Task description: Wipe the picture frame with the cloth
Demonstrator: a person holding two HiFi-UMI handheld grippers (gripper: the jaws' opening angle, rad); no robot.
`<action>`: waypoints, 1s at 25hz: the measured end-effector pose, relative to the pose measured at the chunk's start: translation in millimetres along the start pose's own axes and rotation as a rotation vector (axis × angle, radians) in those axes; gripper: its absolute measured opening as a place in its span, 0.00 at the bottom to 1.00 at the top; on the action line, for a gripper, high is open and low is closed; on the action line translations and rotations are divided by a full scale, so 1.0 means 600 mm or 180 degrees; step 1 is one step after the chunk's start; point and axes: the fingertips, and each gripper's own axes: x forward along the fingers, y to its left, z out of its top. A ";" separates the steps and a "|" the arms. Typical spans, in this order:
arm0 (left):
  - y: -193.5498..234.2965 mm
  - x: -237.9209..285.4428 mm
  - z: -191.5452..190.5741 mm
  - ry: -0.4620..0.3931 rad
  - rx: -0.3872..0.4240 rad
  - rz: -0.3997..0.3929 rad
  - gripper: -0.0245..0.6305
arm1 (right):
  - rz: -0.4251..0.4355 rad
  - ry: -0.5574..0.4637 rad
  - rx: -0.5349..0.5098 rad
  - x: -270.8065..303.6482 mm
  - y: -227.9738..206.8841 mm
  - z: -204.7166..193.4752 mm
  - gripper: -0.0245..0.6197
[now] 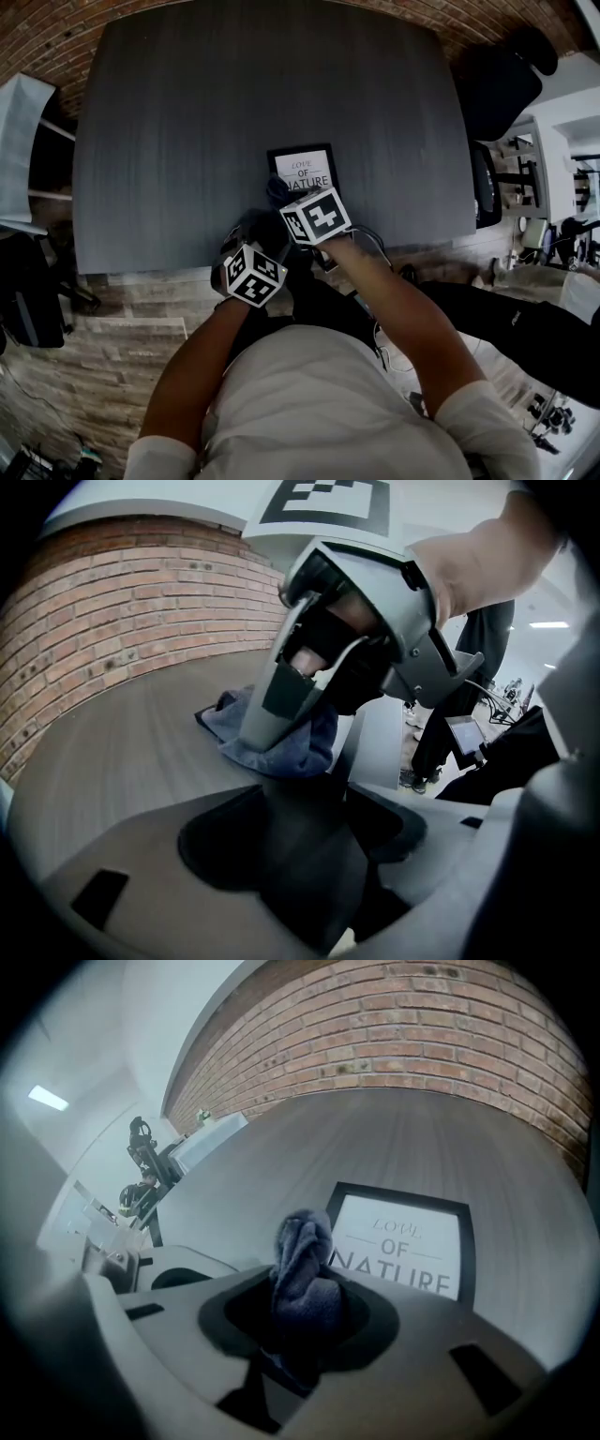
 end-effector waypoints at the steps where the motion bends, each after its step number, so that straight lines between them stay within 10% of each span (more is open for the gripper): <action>1: 0.000 0.000 0.000 0.0001 0.0000 0.0001 0.48 | 0.0017 0.0015 0.0004 -0.001 0.001 -0.004 0.21; 25: 0.005 -0.012 0.010 -0.0097 -0.0078 -0.0063 0.50 | 0.0380 0.0316 -0.0454 -0.058 0.026 -0.019 0.21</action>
